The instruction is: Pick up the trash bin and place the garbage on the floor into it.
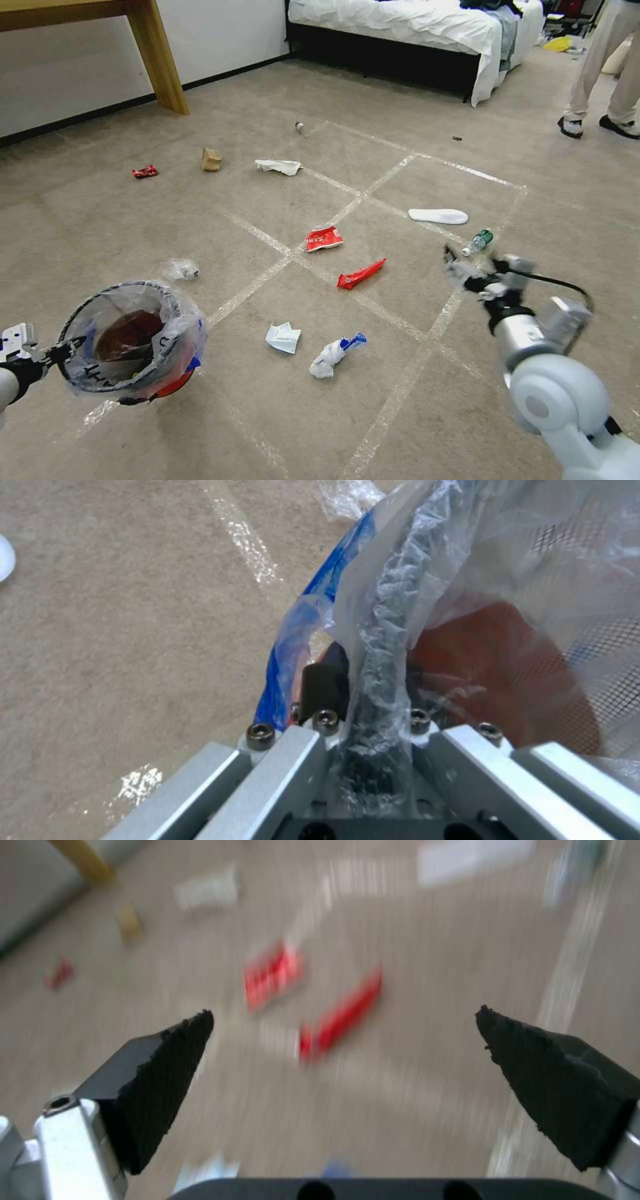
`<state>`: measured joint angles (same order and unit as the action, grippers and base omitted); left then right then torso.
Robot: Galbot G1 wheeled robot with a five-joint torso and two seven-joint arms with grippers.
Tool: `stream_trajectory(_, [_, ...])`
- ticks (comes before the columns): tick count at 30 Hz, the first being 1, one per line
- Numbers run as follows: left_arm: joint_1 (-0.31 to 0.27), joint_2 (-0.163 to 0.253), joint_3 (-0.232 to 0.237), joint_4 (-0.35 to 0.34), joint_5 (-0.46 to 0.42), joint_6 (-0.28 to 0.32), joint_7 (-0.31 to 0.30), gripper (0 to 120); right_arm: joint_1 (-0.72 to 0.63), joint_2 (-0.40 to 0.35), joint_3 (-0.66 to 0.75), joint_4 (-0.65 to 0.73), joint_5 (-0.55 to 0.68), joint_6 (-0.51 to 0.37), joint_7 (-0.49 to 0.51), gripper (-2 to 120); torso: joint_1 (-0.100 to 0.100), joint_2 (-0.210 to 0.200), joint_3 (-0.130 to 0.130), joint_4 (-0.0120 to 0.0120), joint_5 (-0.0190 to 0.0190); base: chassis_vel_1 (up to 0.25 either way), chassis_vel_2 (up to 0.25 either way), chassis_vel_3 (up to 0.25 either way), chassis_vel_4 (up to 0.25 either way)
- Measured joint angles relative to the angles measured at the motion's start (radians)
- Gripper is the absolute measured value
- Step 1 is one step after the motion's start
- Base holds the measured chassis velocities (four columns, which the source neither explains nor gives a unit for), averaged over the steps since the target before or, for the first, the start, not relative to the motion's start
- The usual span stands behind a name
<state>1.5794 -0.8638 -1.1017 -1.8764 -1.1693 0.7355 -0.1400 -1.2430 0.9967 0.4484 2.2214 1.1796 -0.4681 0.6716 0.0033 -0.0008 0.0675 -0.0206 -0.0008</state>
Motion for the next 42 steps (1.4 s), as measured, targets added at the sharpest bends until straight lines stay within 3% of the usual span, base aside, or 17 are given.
stream_trajectory(1, [-0.001, 0.005, 0.002, 0.002, 0.000, 0.000, -0.001, 1, 0.062, 0.021, -0.055, -0.039, 0.141, -0.062, 0.111, 100, 0.000, 0.000, 0.000, 0.0000, 0.0007, 0.000, 0.000, 0.000, 0.000])
stream_trajectory(2, [0.003, 0.005, -0.001, 0.002, 0.001, 0.000, -0.002, 1, 0.096, 0.036, -0.093, -0.072, 0.196, -0.085, 0.155, 100, 0.000, 0.000, 0.000, 0.0000, 0.0008, 0.000, 0.000, 0.000, 0.000])
stream_trajectory(7, [0.028, -0.010, -0.025, -0.002, 0.004, 0.000, -0.006, 1, 0.193, 0.131, -0.260, -0.247, 0.279, -0.130, 0.239, 100, 0.000, 0.000, 0.000, 0.0004, 0.0007, 0.000, 0.000, 0.000, 0.000])
stream_trajectory(12, [0.058, -0.035, -0.051, -0.011, 0.013, 0.000, -0.006, 1, 0.267, 0.244, -0.394, -0.457, 0.245, -0.131, 0.238, 100, 0.000, 0.000, 0.000, 0.0004, 0.0004, 0.000, 0.000, 0.000, 0.000])
stream_trajectory(19, [0.083, -0.060, -0.074, -0.022, 0.026, 0.000, -0.006, 1, 0.318, 0.316, -0.444, -0.644, 0.209, -0.116, 0.206, 100, 0.000, 0.000, 0.000, 0.0004, 0.0004, 0.000, 0.000, 0.000, 0.000])
stream_trajectory(42, [0.105, -0.092, -0.089, -0.061, 0.029, 0.000, -0.018, 1, 0.429, 0.397, -0.500, -0.900, 0.142, -0.086, 0.096, 100, 0.000, 0.000, 0.000, 0.0003, 0.0006, 0.000, 0.000, 0.000, 0.000])
